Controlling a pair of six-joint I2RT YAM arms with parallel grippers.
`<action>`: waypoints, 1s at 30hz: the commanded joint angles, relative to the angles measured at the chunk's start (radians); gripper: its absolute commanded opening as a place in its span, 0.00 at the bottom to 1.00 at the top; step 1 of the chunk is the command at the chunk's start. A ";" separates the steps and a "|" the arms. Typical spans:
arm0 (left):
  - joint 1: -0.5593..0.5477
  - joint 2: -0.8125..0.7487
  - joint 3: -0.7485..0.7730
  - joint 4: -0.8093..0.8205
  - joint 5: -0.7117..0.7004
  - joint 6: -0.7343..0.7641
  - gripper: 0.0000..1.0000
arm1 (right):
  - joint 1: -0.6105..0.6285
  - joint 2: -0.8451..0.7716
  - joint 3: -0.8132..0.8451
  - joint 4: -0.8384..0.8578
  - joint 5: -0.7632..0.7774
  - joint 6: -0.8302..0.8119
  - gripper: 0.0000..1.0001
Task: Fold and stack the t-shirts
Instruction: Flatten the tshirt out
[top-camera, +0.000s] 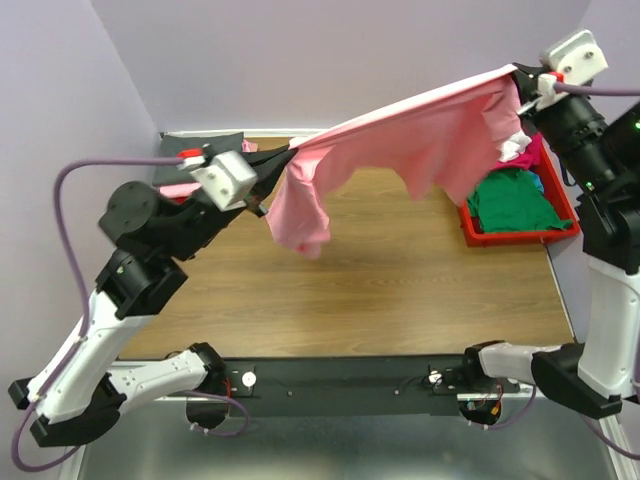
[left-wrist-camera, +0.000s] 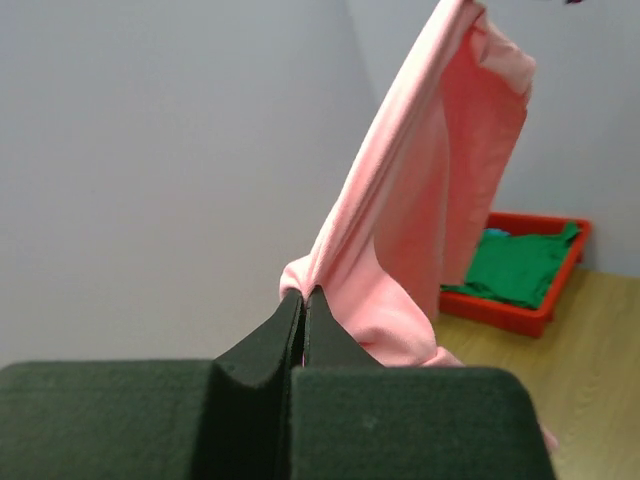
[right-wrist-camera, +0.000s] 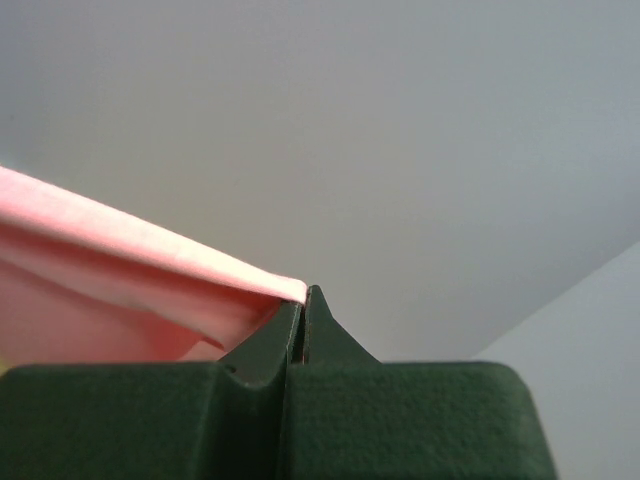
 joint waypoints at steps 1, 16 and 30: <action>0.023 -0.131 0.015 0.022 0.026 -0.080 0.00 | -0.041 -0.032 0.009 0.054 0.205 -0.051 0.01; 0.188 0.025 -0.585 0.458 -0.071 -0.528 0.00 | -0.041 0.042 -0.645 0.210 0.086 0.050 0.00; 0.443 0.732 -0.496 0.427 0.132 -0.682 0.00 | -0.014 0.195 -0.957 0.268 -0.589 0.185 0.55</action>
